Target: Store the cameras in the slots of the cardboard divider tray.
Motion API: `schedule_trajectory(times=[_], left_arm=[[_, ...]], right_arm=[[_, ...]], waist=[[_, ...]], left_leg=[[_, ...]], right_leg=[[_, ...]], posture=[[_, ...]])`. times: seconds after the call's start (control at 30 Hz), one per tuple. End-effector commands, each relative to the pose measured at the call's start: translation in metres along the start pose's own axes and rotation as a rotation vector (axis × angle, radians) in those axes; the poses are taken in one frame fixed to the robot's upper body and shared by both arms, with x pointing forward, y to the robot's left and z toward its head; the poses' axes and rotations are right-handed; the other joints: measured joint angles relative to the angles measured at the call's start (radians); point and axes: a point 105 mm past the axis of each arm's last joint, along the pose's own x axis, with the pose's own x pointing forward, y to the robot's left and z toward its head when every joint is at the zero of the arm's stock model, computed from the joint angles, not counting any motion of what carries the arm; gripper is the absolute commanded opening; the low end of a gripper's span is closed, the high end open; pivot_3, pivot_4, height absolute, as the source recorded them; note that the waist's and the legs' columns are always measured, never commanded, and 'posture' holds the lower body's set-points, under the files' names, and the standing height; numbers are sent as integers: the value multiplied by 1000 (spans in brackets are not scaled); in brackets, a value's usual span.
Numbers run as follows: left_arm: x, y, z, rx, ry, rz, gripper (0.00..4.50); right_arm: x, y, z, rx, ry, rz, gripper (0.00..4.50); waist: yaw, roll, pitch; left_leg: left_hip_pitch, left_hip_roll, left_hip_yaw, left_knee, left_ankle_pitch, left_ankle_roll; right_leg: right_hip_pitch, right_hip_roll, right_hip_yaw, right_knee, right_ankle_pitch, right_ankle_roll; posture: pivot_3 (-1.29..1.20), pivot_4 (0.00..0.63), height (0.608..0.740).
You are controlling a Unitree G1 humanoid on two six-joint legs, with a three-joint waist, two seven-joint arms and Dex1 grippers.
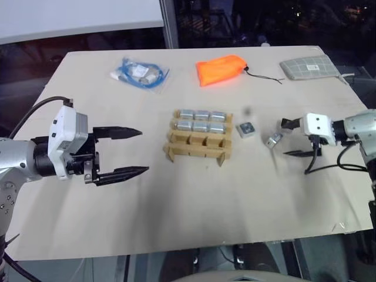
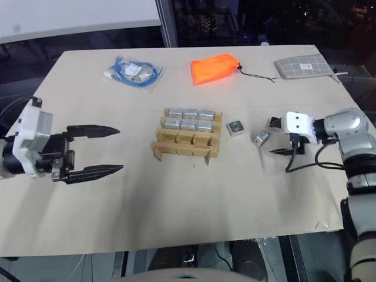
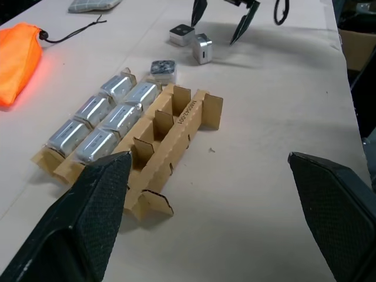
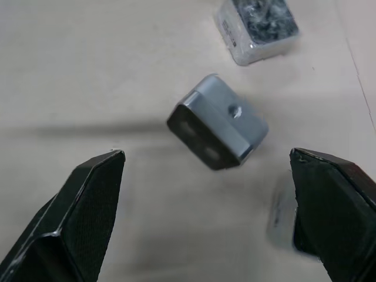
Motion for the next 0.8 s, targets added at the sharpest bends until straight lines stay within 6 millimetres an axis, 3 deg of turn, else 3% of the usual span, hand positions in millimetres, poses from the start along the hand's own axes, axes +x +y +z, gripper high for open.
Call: schedule_trajectory(times=[0.03, 0.23, 0.4, 0.5, 0.7, 0.73, 0.8], left_arm=[[-3, -3, 7, 39, -10, 21, 4428], [-4, -6, 6, 36, -8, 37, 4428], [-5, -8, 6, 34, -5, 49, 4428], [-6, -9, 5, 31, -4, 53, 4500], [-6, -7, 5, 31, -3, 54, 4500], [-6, -7, 5, 32, -3, 53, 4500], [-6, -6, 5, 34, -3, 50, 4500]], right_arm=[[1, -5, 4, -80, 35, 56, 4500], [11, -15, 19, -137, 27, 90, 4500], [13, -16, 19, -144, 37, 106, 4500], [11, -13, 15, -140, 55, 126, 3683], [9, -11, 13, -134, 56, 132, 964], [9, -11, 14, -135, 55, 132, 698], [8, -12, 14, -136, 53, 132, 695]], waist=[[0, 0, 0], [0, 0, 1], [1, 0, 1], [0, 0, 1], [-1, 0, 1], [-2, 0, 1], [-3, 0, 1]], left_leg=[[0, 0, 0, 0, 0, 0], [0, 0, 0, 0, 0, 0], [0, 0, -1, 0, 0, 0], [0, 0, 0, 0, 0, 0], [0, 0, 0, 0, 0, -1], [1, 0, 0, 0, 0, -1], [1, 0, 0, 0, 0, -1]], right_leg=[[0, 0, 0, 0, 0, 0], [0, 0, 0, 0, 0, 0], [0, -1, -1, 0, 0, 0], [0, -1, -1, 0, 0, 0], [0, -1, -1, 0, 0, 0], [1, -1, -1, 0, 0, 0], [1, -1, 0, 1, 0, 0]], posture=[[0, 150, 740], [0, 150, 740], [0, 150, 740], [0, 150, 740], [0, 150, 740], [0, 150, 740], [0, 150, 740]])
